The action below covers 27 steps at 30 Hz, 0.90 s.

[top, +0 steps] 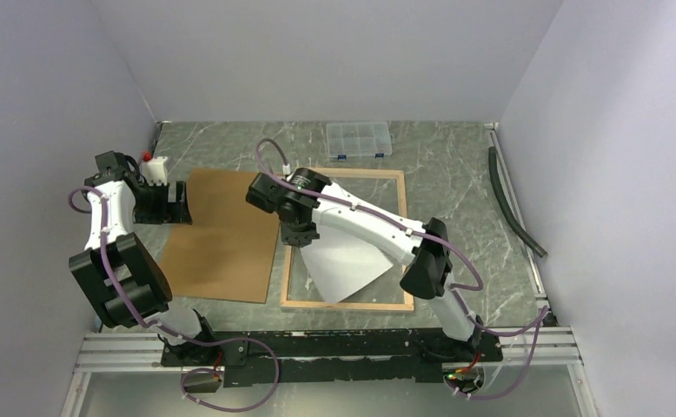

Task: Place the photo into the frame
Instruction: Turn over the photo from the photo frame.

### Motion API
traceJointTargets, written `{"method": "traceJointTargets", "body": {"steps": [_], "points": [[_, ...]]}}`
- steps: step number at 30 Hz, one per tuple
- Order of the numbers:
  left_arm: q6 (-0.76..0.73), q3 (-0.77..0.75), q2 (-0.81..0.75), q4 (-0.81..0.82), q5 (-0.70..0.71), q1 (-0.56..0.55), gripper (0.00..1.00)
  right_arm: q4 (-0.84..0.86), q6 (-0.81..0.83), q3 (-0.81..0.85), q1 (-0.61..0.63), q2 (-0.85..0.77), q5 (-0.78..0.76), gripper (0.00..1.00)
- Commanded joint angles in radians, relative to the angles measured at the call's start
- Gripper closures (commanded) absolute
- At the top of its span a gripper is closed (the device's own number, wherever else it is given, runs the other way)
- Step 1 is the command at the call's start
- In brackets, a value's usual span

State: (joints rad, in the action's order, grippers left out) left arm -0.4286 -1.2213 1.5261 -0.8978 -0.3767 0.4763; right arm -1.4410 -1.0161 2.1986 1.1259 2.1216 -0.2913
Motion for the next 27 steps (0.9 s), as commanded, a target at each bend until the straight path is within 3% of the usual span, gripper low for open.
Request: {"method": "traceJointTargets", "body": {"steps": [1,9,15,18,23,27], "points": [[-0.026,-0.032,-0.026,-0.014,-0.007,0.001,0.06,-0.016,-0.128,0.075,-0.033,0.043,0.08,1.0],[-0.048,-0.057,-0.02,-0.042,-0.014,0.001,0.06,0.172,-0.325,-0.271,-0.053,-0.153,0.064,1.0],[-0.04,-0.048,-0.019,-0.043,-0.042,0.001,0.06,0.21,-0.44,-0.386,-0.093,-0.206,0.015,1.0],[-0.041,-0.028,-0.028,-0.032,-0.038,0.001,0.06,0.244,-0.45,-0.322,-0.099,-0.18,-0.02,1.0],[-0.046,-0.015,-0.035,-0.027,-0.034,0.001,0.06,0.148,-0.487,-0.075,-0.101,-0.031,-0.051,1.0],[-0.037,-0.019,-0.035,-0.027,-0.035,0.001,0.06,0.175,-0.489,-0.04,-0.126,0.016,-0.043,1.0]]}}
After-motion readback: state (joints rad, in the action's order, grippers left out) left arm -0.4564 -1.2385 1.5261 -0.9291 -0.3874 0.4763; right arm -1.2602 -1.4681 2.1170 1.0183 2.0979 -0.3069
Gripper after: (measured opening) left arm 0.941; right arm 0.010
